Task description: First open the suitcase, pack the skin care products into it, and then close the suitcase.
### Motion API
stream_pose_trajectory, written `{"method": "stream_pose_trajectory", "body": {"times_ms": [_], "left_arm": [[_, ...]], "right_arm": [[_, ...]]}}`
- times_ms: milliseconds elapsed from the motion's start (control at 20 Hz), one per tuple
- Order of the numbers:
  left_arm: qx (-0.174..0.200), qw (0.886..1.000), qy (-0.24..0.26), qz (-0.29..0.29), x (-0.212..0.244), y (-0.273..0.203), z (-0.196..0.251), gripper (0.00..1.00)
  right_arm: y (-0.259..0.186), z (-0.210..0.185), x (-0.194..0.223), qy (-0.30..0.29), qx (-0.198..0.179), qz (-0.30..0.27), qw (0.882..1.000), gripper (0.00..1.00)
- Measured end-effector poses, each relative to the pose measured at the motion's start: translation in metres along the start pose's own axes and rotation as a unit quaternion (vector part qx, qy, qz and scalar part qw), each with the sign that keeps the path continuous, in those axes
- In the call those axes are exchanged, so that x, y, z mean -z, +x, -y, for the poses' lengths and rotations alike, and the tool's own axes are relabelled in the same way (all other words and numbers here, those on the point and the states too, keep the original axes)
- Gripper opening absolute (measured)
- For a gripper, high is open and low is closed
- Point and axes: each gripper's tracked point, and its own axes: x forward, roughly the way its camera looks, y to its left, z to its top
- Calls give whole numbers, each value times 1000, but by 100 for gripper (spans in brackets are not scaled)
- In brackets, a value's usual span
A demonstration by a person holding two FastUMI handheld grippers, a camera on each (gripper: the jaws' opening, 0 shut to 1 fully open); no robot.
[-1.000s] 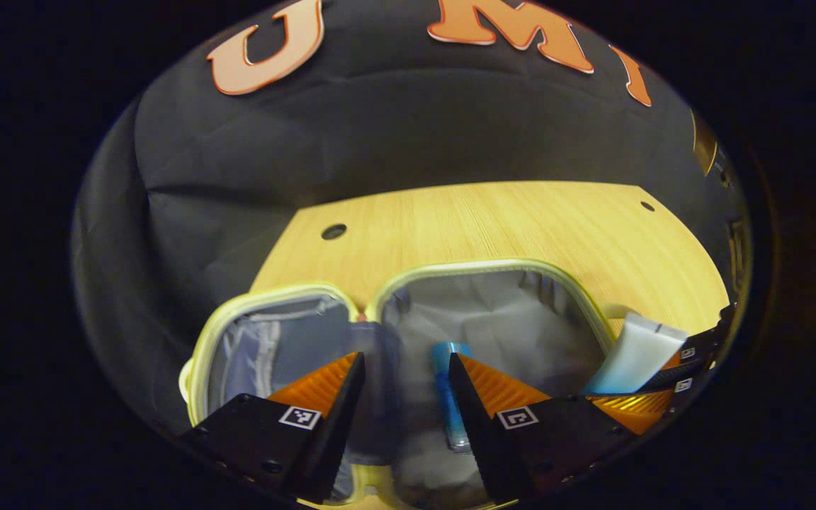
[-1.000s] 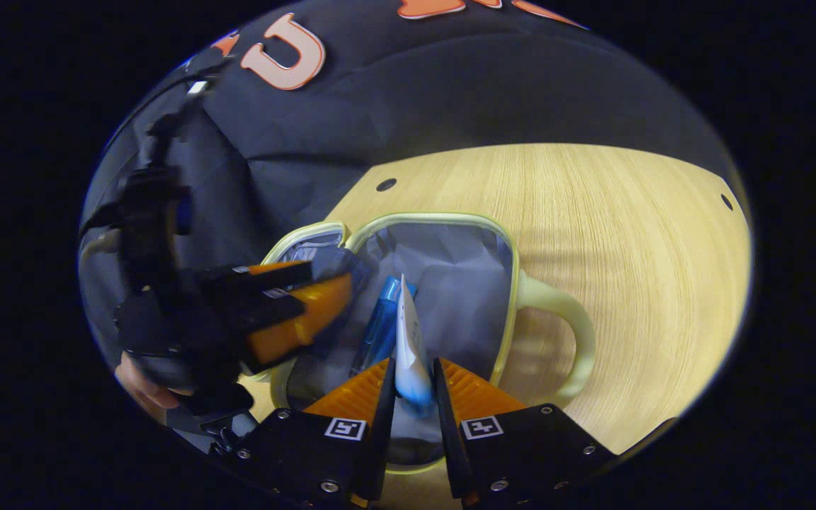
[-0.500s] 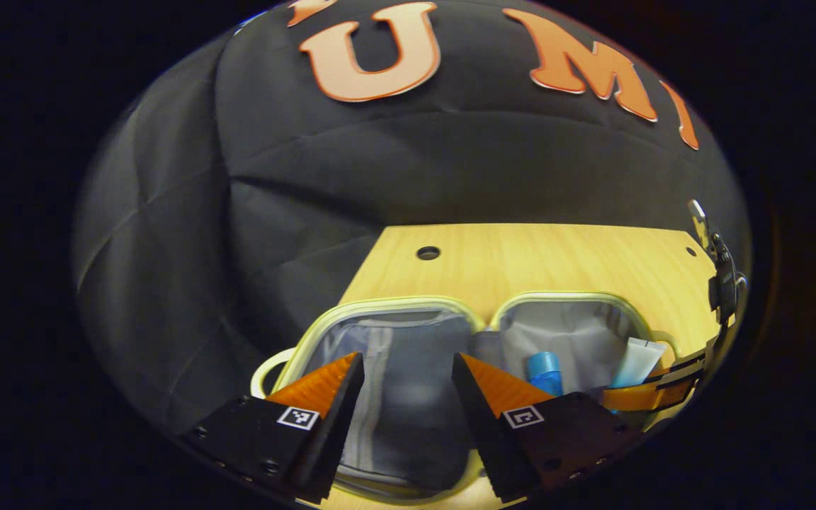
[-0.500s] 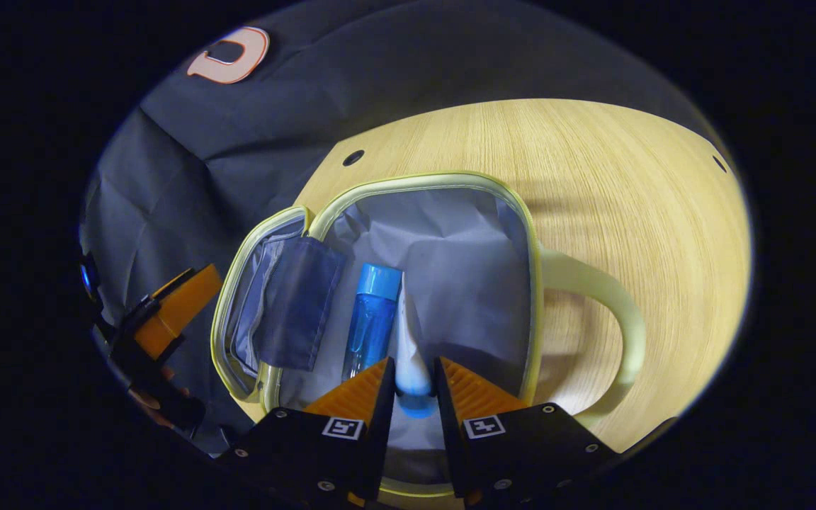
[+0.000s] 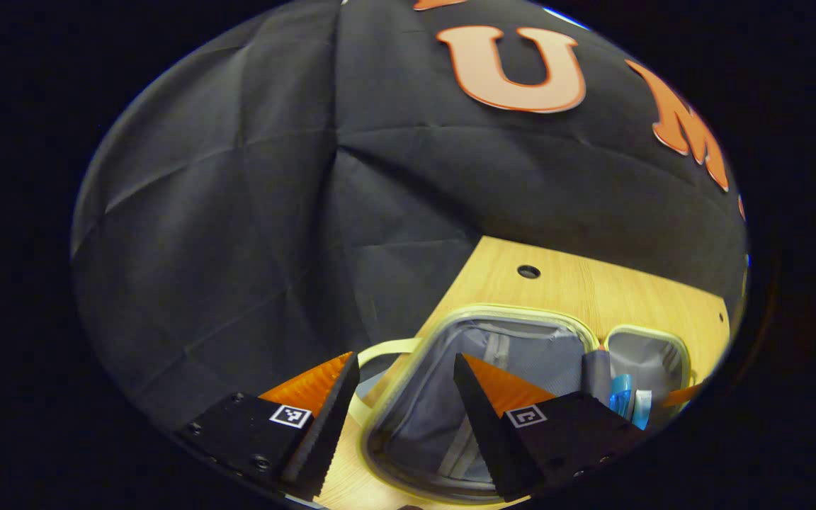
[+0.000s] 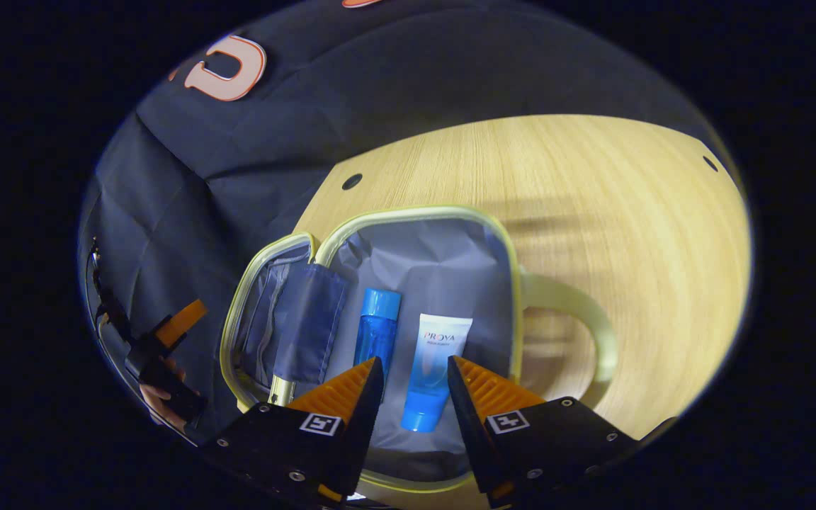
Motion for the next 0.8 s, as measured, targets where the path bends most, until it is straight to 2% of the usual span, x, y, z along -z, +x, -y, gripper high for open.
{"method": "stream_pose_trajectory", "body": {"times_ms": [200,300,350,500,650,800], "left_arm": [[-6,998,-58,-11,4,24,-36,86],[0,994,-104,-21,9,31,-45,86],[3,991,-129,-30,14,36,-50,92],[16,979,-196,-62,35,54,-51,95],[42,957,-265,-112,60,64,-46,95],[47,943,-303,-129,71,78,-48,95]], "right_arm": [[-34,7,-20,-9,0,41,999,72],[-54,14,-30,-22,7,64,998,77],[-63,17,-32,-28,9,76,997,80],[-92,22,-38,-40,15,100,994,90],[-114,24,-44,-45,17,125,991,94],[-132,33,-52,-59,33,147,987,95]]}}
